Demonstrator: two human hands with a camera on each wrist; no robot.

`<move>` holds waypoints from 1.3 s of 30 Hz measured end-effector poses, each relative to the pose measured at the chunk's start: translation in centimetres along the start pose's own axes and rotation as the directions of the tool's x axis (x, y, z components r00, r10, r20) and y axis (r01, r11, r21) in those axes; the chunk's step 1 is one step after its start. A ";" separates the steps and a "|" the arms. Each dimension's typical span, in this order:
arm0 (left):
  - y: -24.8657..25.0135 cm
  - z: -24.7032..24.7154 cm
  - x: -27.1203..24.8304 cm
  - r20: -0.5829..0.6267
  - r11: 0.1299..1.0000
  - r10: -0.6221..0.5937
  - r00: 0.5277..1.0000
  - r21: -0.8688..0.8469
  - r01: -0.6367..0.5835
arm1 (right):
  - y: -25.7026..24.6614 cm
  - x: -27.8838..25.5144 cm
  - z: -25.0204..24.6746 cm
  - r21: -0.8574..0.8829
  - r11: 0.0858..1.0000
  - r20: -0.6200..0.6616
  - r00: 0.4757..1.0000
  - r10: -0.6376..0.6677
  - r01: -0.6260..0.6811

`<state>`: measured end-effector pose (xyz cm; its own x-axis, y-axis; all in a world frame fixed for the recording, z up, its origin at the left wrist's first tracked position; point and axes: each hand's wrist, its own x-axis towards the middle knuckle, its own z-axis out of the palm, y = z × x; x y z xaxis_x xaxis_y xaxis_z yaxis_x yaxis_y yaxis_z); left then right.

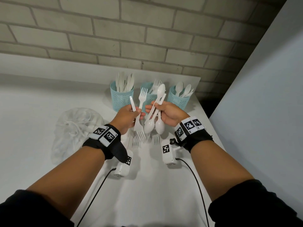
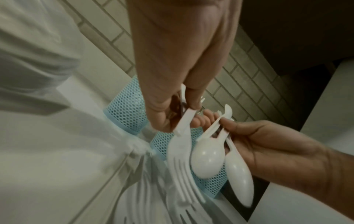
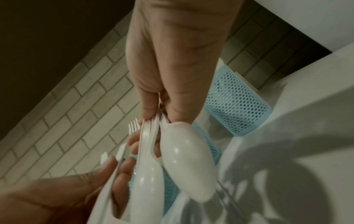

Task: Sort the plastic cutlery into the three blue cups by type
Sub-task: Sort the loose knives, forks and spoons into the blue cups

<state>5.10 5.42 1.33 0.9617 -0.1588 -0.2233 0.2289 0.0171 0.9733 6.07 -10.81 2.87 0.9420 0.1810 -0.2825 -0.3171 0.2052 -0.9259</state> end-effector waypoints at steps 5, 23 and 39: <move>0.4 0.6 -0.1 0.059 0.996 0.087 0.994 0.017 -0.088 | -1.2 0.3 1.1 0.042 0.998 -0.013 0.999 -0.044 0.044; 0.1 1.7 -0.4 0.220 0.976 0.192 0.957 -0.147 -0.162 | -0.6 1.1 2.1 -0.141 0.988 0.014 0.998 -0.056 0.057; -0.5 1.7 0.1 0.176 0.968 0.084 0.981 -0.250 -0.038 | 0.0 1.3 2.4 -0.235 0.967 -0.038 0.993 -0.108 0.096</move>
<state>4.85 3.74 0.92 0.9361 -0.3276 -0.1281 0.2223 0.2690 0.9371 7.06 -8.23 3.13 0.9742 0.1213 -0.1903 -0.1905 -0.0101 -0.9816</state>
